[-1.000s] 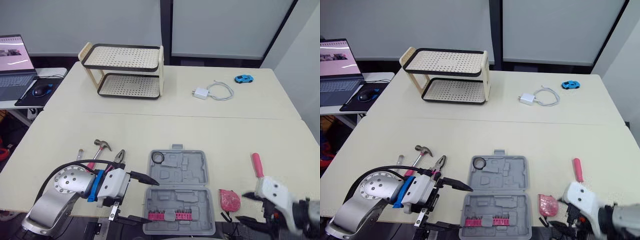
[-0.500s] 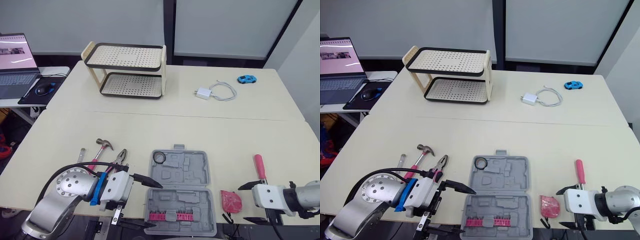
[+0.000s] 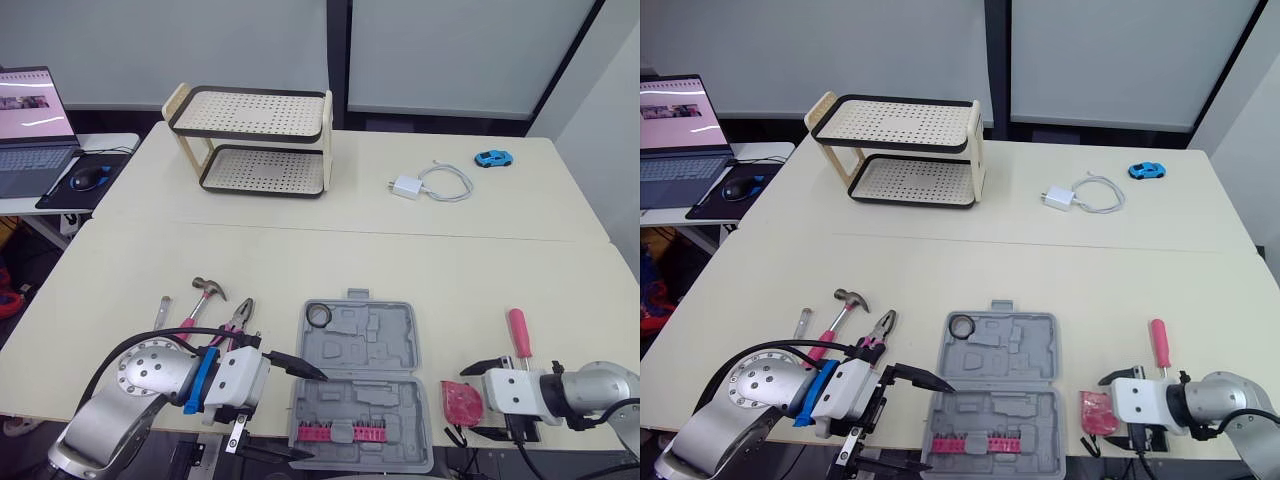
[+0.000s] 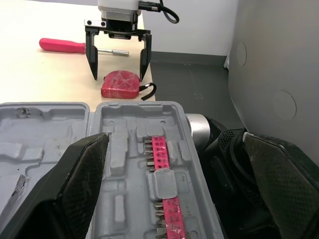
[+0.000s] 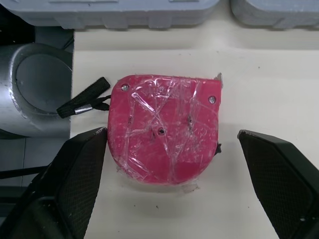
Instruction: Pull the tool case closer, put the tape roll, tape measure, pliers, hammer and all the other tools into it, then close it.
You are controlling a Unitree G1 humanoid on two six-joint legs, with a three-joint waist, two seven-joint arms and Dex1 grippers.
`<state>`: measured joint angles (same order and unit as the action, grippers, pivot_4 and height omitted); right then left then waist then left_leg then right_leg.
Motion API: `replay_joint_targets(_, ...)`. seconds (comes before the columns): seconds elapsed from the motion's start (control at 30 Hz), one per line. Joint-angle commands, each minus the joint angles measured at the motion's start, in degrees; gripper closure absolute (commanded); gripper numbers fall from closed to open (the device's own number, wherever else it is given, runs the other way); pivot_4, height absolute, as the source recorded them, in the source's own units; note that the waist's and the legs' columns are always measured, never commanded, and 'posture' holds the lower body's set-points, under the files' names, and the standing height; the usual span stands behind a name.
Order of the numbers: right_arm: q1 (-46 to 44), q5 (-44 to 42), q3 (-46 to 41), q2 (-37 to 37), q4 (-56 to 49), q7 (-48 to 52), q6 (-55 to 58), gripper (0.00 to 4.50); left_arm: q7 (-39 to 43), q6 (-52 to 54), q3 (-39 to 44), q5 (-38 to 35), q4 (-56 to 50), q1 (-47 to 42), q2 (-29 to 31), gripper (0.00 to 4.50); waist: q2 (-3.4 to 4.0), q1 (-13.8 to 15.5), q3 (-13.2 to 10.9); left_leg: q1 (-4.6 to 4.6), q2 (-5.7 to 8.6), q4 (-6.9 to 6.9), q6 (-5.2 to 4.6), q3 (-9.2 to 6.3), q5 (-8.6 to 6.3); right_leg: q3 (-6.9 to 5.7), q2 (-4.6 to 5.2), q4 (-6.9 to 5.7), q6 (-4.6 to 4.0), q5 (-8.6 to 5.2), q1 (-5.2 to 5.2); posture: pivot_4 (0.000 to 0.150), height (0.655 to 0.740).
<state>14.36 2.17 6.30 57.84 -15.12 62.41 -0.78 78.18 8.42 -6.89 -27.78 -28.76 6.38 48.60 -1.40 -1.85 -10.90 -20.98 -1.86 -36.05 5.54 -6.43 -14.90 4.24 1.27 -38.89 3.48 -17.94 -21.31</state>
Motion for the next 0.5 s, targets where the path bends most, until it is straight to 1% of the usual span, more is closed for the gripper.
replay_joint_targets(0.03, -0.65, 0.24, 0.31, 0.11, -0.13, 0.1, -0.1, 0.06, -0.03, -0.45, 0.45, -0.63, -1.48, 0.47, 0.54, 0.0, 0.0, -0.01, 0.0, 0.0, 0.0, 0.0, 0.0, 0.0, 0.0, 0.0, 0.0, 0.0, 0.0, 0.0, 0.0, 0.15, 0.735)
replay_joint_targets(0.47, -0.63, 0.15, 1.02, -0.4, -0.31, 0.46, -1.22, 0.06, -0.48, 0.13, 0.41, -0.89, -1.8, -0.09, 0.53, 0.0, 0.0, -0.01, 0.0, 0.0, 0.0, 0.0, 0.0, 0.0, 0.0, 0.0, 0.0, -0.01, -0.01, 0.0, 0.0, 0.15, 0.735)
replay_joint_targets(0.5, -0.84, 0.19, 1.24, -0.56, -0.4, 0.45, -1.03, 0.43, -0.53, 0.22, 0.35, -0.89, -1.79, -0.23, 0.5, 0.0, 0.0, -0.01, 0.0, 0.01, 0.0, 0.0, 0.0, 0.0, 0.0, 0.0, 0.0, -0.01, -0.01, 0.0, 0.0, 0.15, 0.735)
